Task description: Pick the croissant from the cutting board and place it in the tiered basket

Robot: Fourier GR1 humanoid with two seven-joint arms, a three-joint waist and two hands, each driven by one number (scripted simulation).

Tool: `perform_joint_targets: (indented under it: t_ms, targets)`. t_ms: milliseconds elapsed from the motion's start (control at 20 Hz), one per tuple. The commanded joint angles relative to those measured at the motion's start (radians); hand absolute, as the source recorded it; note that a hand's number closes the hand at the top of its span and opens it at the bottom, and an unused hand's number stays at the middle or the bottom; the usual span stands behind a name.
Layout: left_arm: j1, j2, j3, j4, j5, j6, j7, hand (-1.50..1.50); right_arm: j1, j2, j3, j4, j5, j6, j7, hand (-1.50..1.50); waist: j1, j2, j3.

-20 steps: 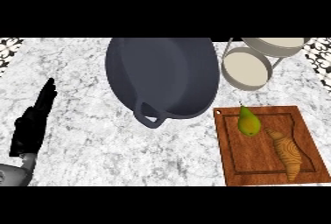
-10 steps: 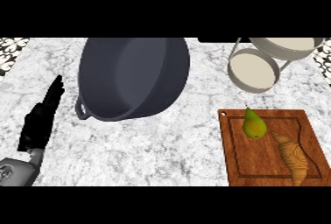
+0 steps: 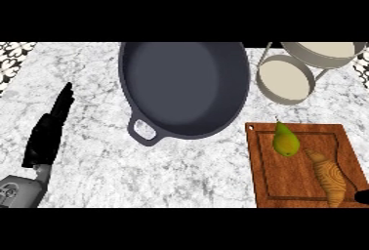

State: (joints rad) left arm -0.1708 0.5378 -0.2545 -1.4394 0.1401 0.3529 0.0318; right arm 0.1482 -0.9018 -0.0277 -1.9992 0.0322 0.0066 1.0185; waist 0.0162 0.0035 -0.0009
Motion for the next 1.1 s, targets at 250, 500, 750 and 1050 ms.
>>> perform_joint_targets:
  t_ms: [250,500,750,1050]
  targets:
    - [-0.005,-0.044,0.043,0.03,-0.033,-0.034,-0.006,0.0,-0.145,0.077,0.128,0.116,0.078,0.087,0.14,-1.5,-0.01,-0.002,0.0]
    - [-0.035,-0.093,0.051,0.082,-0.065,-0.04,-0.005,0.0,-0.045,0.131,0.158,0.135,0.189,0.061,0.051,-1.5,-0.023,-0.003,0.001]
    - [0.054,-0.085,0.072,-0.024,-0.103,-0.041,0.011,0.0,-0.037,0.175,0.21,0.077,0.296,0.08,0.094,-1.5,-0.016,-0.005,0.001]
    - [0.021,-0.072,0.144,0.012,-0.091,-0.103,-0.003,0.0,-0.072,0.22,0.232,0.107,0.413,0.084,0.108,-1.5,-0.016,-0.003,0.001]
